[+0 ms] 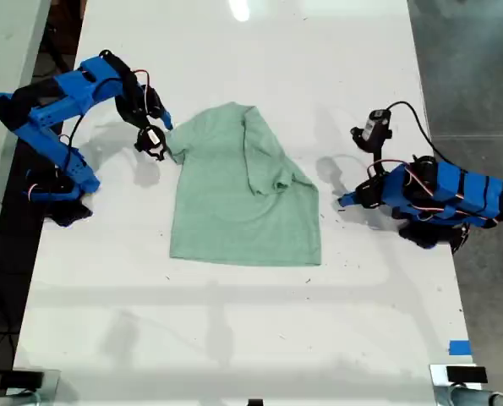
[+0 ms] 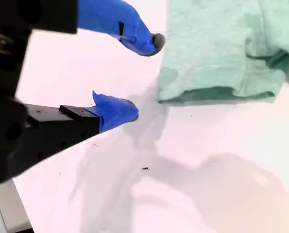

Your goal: Fold t shirt

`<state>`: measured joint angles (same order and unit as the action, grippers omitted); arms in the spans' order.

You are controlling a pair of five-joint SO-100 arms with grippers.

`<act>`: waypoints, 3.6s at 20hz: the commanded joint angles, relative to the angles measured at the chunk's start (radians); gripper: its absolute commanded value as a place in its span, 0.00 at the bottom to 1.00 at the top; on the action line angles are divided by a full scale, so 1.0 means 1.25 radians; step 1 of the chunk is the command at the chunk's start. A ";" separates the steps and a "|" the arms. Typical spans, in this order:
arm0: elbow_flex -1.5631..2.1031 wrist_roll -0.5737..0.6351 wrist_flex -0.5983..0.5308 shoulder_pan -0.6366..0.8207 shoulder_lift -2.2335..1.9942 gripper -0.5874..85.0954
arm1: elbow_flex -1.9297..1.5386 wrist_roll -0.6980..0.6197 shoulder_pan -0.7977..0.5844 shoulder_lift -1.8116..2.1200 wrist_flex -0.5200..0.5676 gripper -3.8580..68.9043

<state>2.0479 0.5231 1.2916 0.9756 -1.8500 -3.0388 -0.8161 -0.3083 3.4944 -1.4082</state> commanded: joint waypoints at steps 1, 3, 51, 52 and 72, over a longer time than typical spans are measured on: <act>0.031 0.005 -0.065 -0.011 0.028 0.20 | -0.033 -0.013 0.007 0.009 0.015 0.12; 0.043 0.012 -0.106 -0.015 0.079 0.21 | -0.033 -0.013 0.007 0.009 0.015 0.12; -0.366 -0.298 0.157 -0.448 -0.503 0.00 | -0.033 -0.013 0.007 0.009 0.015 0.12; -0.223 -0.315 0.090 -0.481 -0.634 0.00 | -0.033 -0.013 0.007 0.009 0.015 0.12; 0.868 -0.533 -0.125 -0.682 -1.404 0.03 | -0.034 -0.013 0.006 0.009 0.015 0.12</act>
<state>3.1416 -0.1549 1.1321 0.1104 -3.5972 -3.0388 -0.8176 -0.3083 3.4944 -1.4082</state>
